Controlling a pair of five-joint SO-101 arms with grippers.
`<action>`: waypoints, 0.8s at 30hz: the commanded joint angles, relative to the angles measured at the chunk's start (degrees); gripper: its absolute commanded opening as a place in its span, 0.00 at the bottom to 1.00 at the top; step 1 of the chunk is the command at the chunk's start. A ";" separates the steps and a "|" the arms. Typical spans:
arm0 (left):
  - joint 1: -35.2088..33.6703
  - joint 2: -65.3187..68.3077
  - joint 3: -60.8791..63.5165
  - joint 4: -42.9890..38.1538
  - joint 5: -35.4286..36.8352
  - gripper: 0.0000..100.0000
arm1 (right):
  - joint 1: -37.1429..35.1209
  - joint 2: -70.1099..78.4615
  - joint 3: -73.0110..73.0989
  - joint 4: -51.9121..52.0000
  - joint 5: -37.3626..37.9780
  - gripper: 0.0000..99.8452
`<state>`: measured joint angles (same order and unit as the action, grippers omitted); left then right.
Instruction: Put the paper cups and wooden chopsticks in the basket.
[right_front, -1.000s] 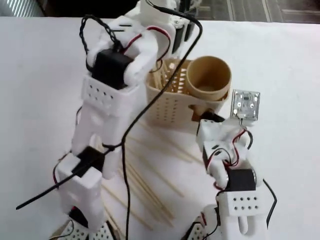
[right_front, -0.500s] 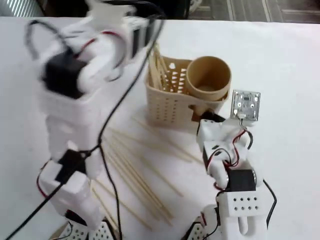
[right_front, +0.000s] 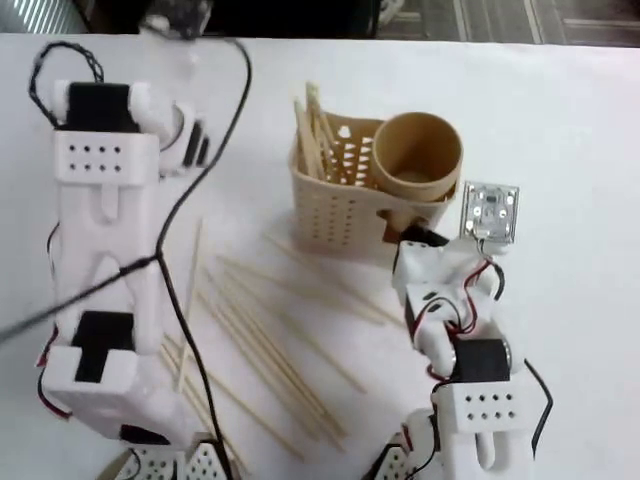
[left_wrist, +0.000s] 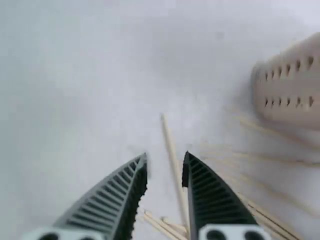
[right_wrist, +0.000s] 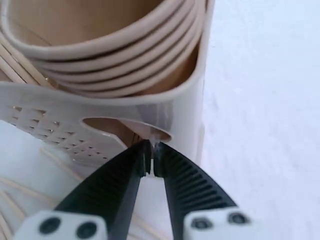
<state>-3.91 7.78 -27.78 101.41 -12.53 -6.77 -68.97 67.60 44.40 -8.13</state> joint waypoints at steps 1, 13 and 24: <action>-1.98 -3.47 10.37 -4.84 -0.62 0.13 | -0.40 -1.01 -0.44 -0.92 -0.18 0.03; -3.74 -3.03 41.32 -32.09 -0.70 0.13 | -0.40 -1.01 -0.35 -0.92 -0.18 0.03; -1.63 -2.95 53.01 -44.48 -0.62 0.13 | -0.40 -1.01 -0.35 -0.92 -0.09 0.03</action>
<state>-7.34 7.52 24.35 59.21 -12.70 -6.77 -68.97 67.60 44.40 -8.13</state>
